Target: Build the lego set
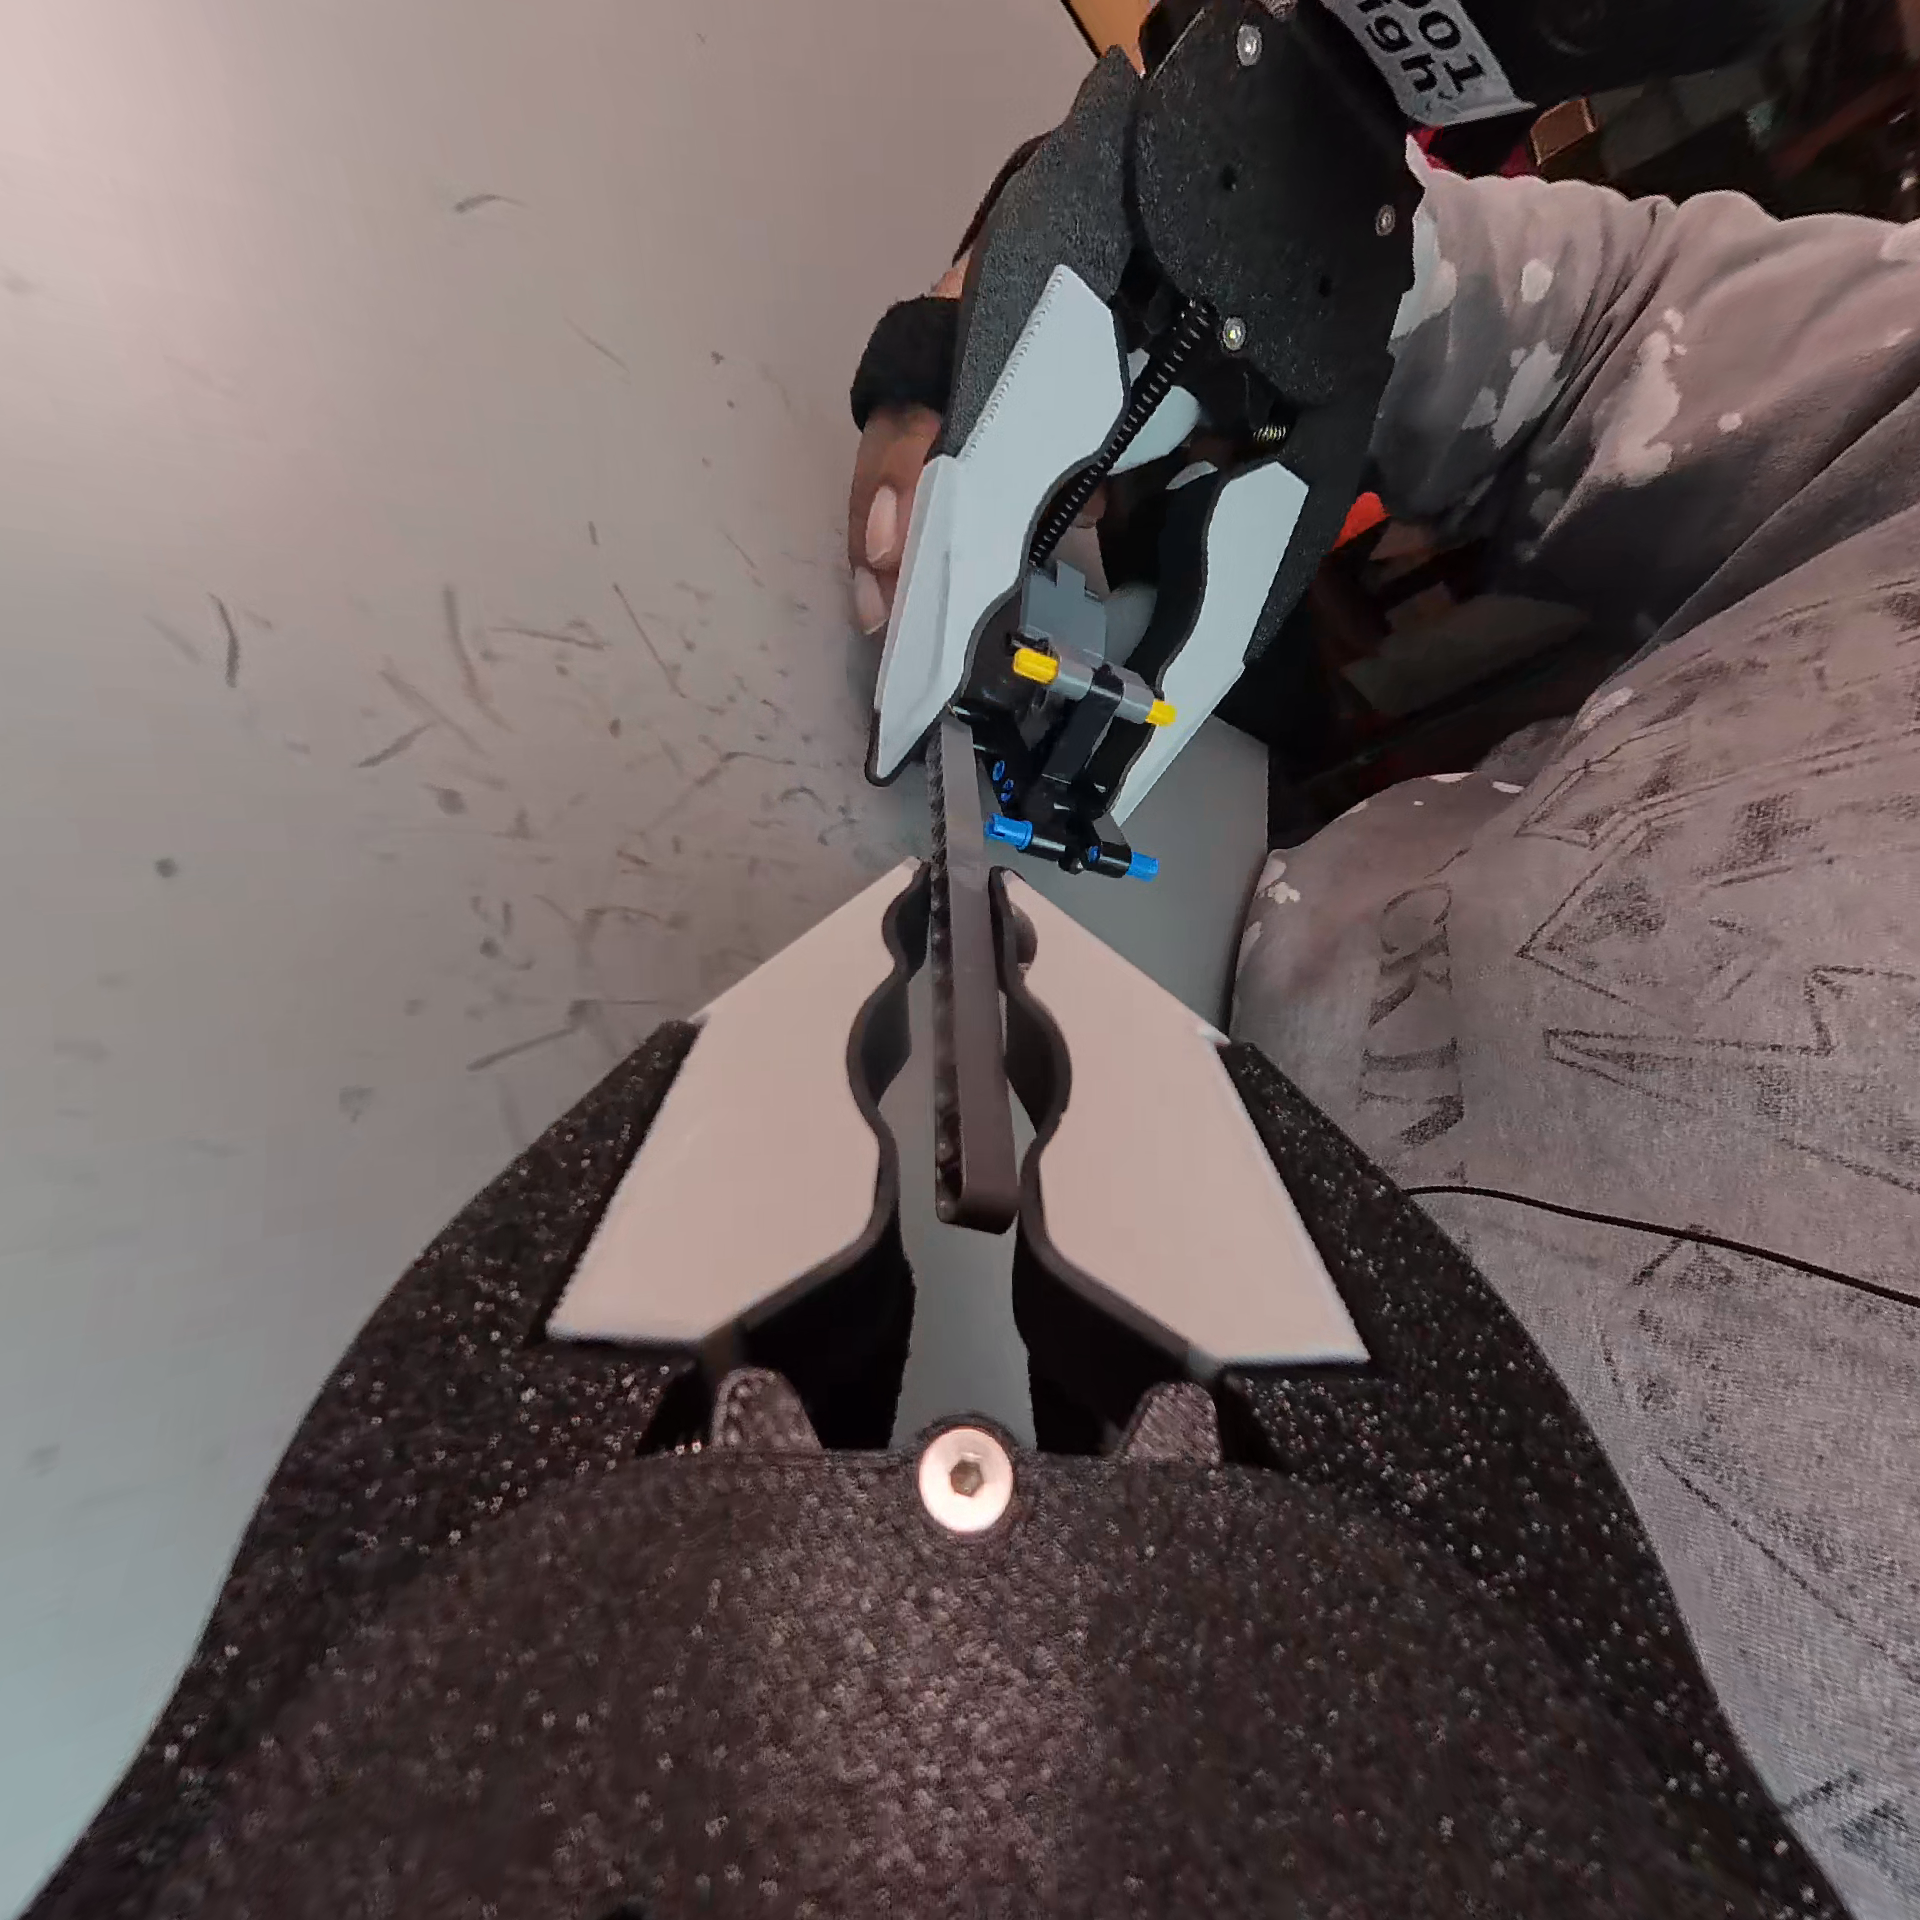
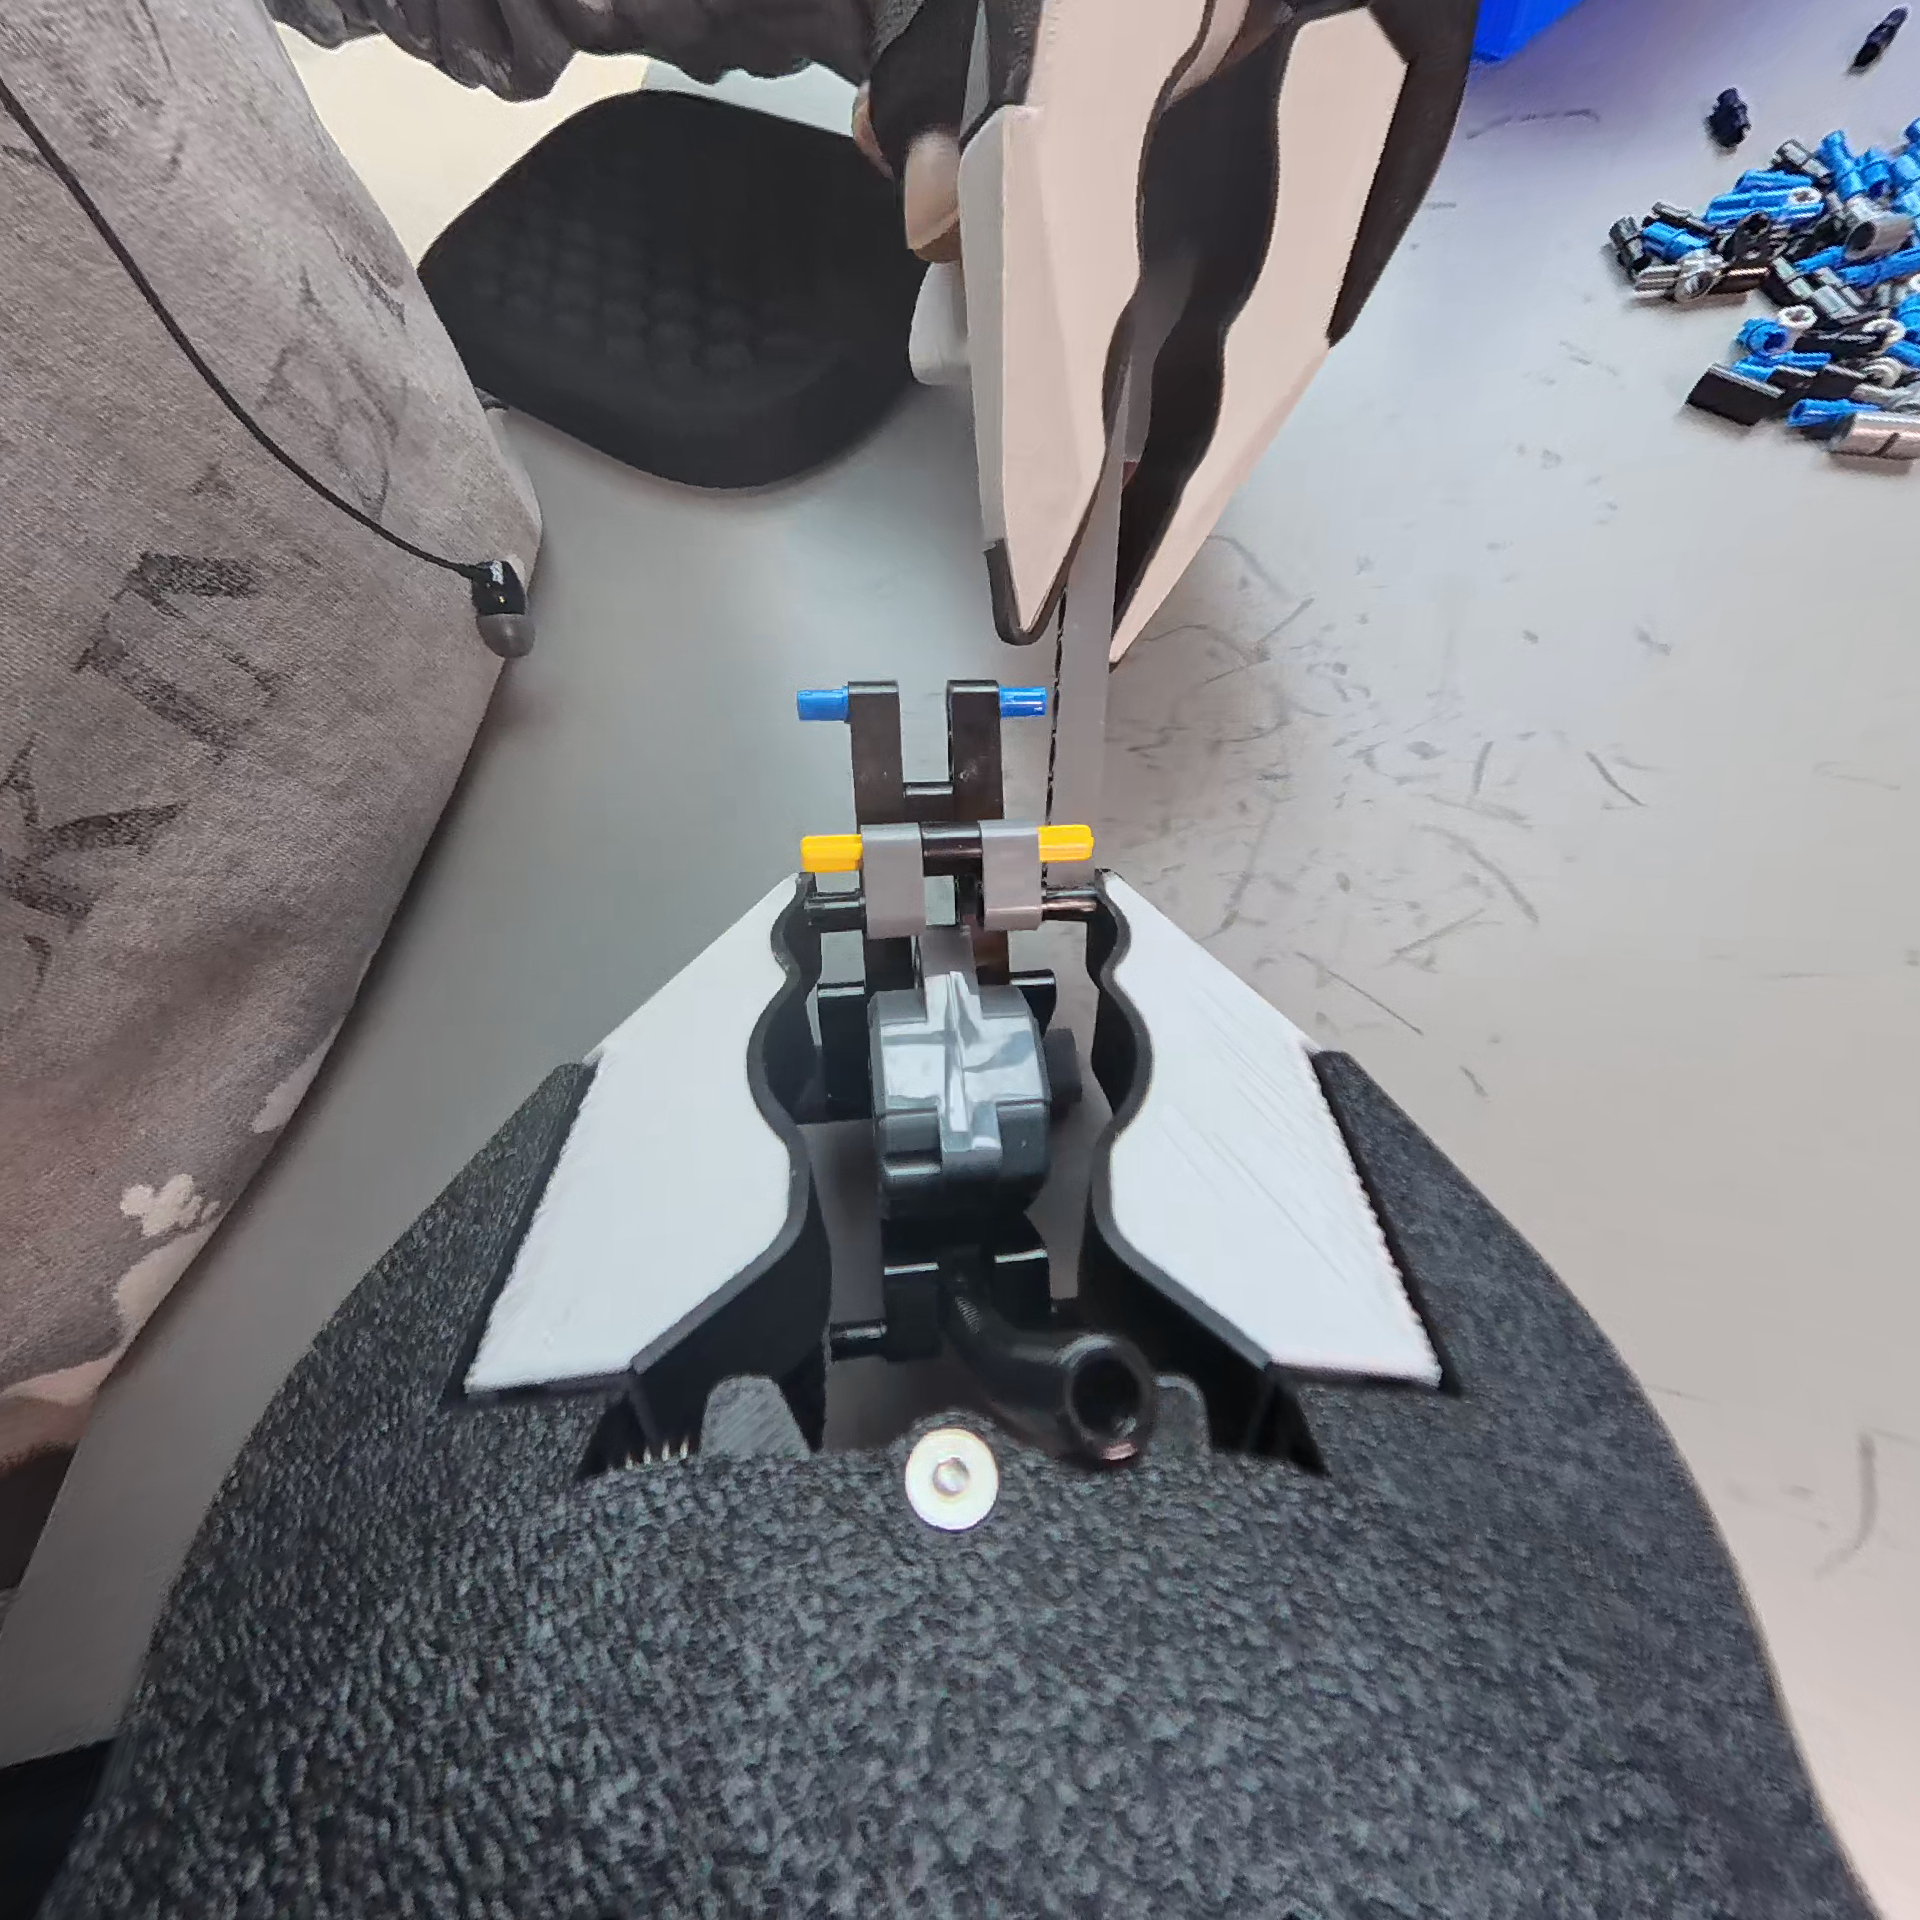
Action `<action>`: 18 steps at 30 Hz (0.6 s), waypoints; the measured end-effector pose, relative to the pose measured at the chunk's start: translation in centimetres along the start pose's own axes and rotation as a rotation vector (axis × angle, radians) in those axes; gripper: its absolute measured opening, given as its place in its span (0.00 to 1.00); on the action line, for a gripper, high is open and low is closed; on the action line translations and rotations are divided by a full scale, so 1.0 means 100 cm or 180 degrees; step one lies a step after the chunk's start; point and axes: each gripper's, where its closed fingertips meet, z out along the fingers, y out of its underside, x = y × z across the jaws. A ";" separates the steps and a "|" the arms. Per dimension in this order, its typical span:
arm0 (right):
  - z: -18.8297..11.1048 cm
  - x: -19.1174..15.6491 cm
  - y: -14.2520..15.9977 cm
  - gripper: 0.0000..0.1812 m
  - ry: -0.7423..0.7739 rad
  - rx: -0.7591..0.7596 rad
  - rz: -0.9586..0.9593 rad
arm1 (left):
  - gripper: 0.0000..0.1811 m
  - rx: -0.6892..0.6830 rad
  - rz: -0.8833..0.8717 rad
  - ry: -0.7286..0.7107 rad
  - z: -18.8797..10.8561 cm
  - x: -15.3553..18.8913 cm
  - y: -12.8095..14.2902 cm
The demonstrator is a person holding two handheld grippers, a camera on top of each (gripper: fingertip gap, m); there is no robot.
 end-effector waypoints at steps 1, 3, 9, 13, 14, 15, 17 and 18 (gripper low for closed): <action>0.000 -0.001 0.001 0.28 0.0001 -0.0017 -0.0021 | 0.06 -0.0038 -0.0018 0.0011 0.000 0.000 0.001; 0.000 -0.002 0.002 0.28 0.0005 -0.0098 -0.0073 | 0.05 -0.0149 0.0005 -0.0016 0.001 0.001 0.003; 0.000 -0.001 0.005 0.28 0.0021 -0.0291 -0.0055 | 0.06 -0.0400 0.0145 -0.0177 0.001 0.003 -0.001; 0.000 -0.004 0.004 0.27 -0.0017 -0.0249 0.0078 | 0.06 -0.0375 0.0049 -0.0125 0.002 0.003 0.001; -0.001 -0.005 0.004 0.27 -0.0041 -0.0196 0.0114 | 0.06 -0.0332 -0.0021 -0.0080 0.002 0.002 0.002; -0.002 -0.005 0.003 0.27 -0.0045 -0.0141 0.0146 | 0.05 -0.0276 -0.0121 -0.0025 0.002 0.001 0.002; -0.003 -0.002 0.003 0.27 0.0010 -0.0079 0.0166 | 0.05 -0.0212 -0.0322 0.0077 0.004 -0.001 0.004; -0.003 -0.001 0.002 0.27 0.0039 -0.0075 0.0153 | 0.05 -0.0209 -0.0399 0.0116 0.004 -0.001 0.006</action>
